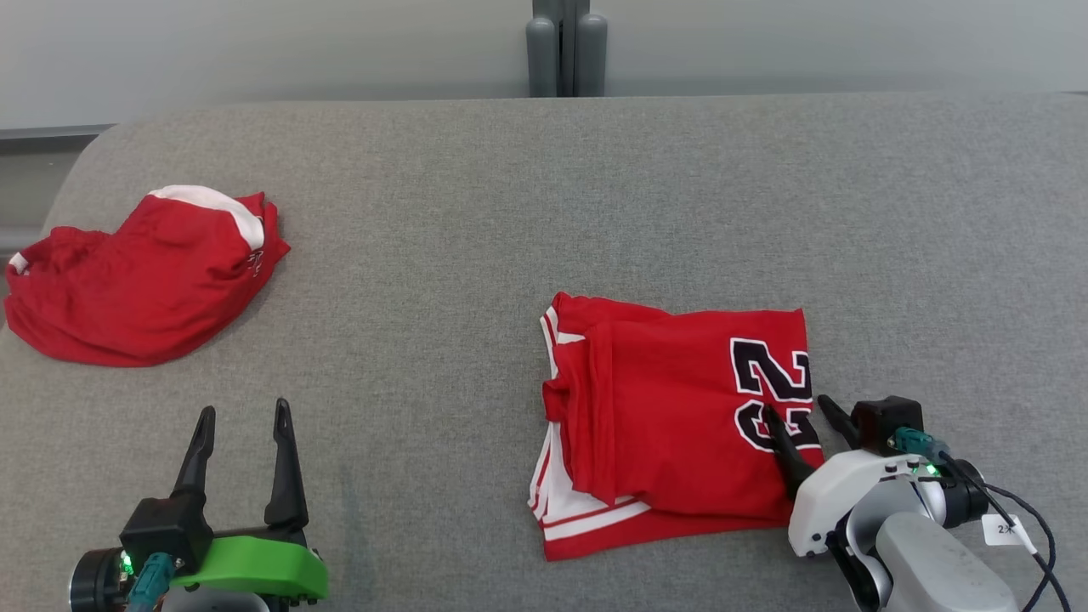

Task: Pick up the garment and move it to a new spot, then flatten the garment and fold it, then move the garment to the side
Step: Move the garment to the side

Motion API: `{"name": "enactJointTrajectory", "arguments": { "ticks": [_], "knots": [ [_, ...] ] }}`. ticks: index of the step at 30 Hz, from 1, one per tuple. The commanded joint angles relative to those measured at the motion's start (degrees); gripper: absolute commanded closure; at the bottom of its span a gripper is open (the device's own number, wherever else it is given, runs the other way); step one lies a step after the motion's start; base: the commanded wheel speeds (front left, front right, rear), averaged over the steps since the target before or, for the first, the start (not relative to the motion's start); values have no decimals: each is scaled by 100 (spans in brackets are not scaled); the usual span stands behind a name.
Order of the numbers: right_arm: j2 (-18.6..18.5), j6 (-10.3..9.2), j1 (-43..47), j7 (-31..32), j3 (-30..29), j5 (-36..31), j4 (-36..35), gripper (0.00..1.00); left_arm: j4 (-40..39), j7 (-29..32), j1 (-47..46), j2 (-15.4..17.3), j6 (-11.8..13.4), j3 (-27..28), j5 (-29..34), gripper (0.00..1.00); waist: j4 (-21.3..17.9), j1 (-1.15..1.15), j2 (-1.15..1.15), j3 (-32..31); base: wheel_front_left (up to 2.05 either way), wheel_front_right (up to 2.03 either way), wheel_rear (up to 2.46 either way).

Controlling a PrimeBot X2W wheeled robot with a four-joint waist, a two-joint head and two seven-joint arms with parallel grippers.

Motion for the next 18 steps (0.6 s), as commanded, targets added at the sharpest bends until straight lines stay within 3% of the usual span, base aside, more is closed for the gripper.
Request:
{"name": "enactJointTrajectory", "arguments": {
  "ticks": [1, 2, 3, 4, 5, 11, 18],
  "knots": [
    [52, -7, -55, -4, 95, 87, 130, 0, -9, -2, -82, 11, 46, 4, -66, 0, 9, 0, 0, 35, 0, 0, 0],
    [101, -3, -62, -5, 167, 149, 218, 0, -7, -2, -95, 11, 47, 3, -66, 0, 8, 0, 0, 45, 0, 0, 0],
    [151, -3, -70, 0, 247, 209, 269, 51, 1, -2, -104, 11, 48, 3, -67, 0, 8, 0, 0, 52, 0, 0, 0],
    [191, -2, -97, 8, 336, 293, 303, 85, 9, -2, -117, 11, 50, 6, -71, 0, 7, 0, 0, 60, 0, 0, 0],
    [191, -1, -129, 3, 389, 357, 322, 100, 15, -2, -127, 11, 52, 7, -75, 0, 6, 0, 0, 67, 0, 0, 0],
    [-52, -7, -546, -48, 628, 557, 263, 100, -21, -2, -174, 11, 98, -46, -84, 0, -45, 0, 0, 171, 0, 0, 0],
    [-705, -10, -1362, -65, 1043, 480, 137, 100, -211, -2, -434, 11, 182, -201, -168, 0, -177, 0, 0, 717, 0, 0, 0]
  ]
}}
